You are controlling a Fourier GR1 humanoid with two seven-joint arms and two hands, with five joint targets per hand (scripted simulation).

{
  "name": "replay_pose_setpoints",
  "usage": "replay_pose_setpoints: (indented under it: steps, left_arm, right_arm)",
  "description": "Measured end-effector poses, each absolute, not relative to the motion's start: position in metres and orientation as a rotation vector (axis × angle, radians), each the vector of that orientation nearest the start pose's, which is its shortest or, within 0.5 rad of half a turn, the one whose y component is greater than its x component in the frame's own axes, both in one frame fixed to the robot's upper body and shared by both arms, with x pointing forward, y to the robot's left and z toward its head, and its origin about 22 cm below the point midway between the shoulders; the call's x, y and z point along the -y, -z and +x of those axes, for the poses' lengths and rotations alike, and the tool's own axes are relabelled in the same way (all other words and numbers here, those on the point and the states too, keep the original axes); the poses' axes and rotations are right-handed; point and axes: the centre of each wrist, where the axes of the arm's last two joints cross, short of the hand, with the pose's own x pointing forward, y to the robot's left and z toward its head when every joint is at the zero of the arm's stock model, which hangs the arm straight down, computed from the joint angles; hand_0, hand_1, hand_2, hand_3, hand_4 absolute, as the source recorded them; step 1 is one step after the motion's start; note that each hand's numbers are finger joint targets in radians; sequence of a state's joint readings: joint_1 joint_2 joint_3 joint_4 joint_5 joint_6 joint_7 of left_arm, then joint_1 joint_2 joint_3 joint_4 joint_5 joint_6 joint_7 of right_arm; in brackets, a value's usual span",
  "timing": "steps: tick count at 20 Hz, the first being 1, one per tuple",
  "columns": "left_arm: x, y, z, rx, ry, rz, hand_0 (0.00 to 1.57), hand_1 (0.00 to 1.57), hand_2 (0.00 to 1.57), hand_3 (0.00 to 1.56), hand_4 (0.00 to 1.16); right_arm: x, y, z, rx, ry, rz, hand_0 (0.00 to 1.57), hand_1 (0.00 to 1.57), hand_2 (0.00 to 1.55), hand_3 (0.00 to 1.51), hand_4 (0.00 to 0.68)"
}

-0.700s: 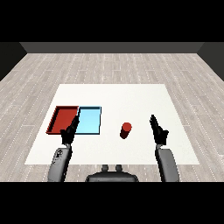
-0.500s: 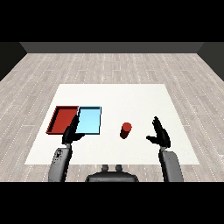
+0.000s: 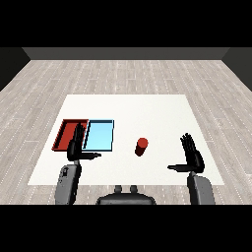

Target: Pick the red can and put it in the red box

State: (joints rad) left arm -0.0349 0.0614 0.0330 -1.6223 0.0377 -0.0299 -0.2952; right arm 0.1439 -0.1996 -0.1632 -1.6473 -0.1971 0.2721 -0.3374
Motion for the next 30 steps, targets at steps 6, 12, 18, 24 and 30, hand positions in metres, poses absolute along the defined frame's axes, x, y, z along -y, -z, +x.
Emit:
replay_pose_setpoints:
  steps: [6,12,18,24,30]
  left_arm:
    - [-0.242,-0.011,0.248,2.01,0.023,-0.008,0.0,0.0,0.0,0.0,0.0]
    - [-0.24,-0.006,0.246,2.029,0.035,0.011,0.0,0.0,0.0,0.0,0.0]
    - [-0.241,-0.011,0.246,2.027,0.032,0.021,0.0,0.0,0.0,0.0,0.0]
    - [-0.248,-0.007,0.247,2.029,0.033,0.035,0.0,0.0,0.0,0.0,0.0]
    - [-0.246,-0.008,0.25,2.025,0.021,0.029,0.0,0.0,0.0,0.0,0.0]
  right_arm:
    - [0.336,-0.009,0.199,1.925,-0.065,0.072,0.0,0.0,0.0,0.0,0.0]
    - [0.34,-0.007,0.196,1.935,-0.078,0.075,0.0,0.0,0.0,0.0,0.0]
    - [0.327,-0.005,0.21,1.93,-0.083,0.092,0.0,0.0,0.0,0.0,0.0]
    - [0.31,-0.006,0.224,1.907,-0.057,0.128,0.0,0.0,0.0,0.0,0.0]
    - [0.287,0.002,0.246,1.856,-0.039,0.185,0.0,0.0,0.0,0.0,0.0]
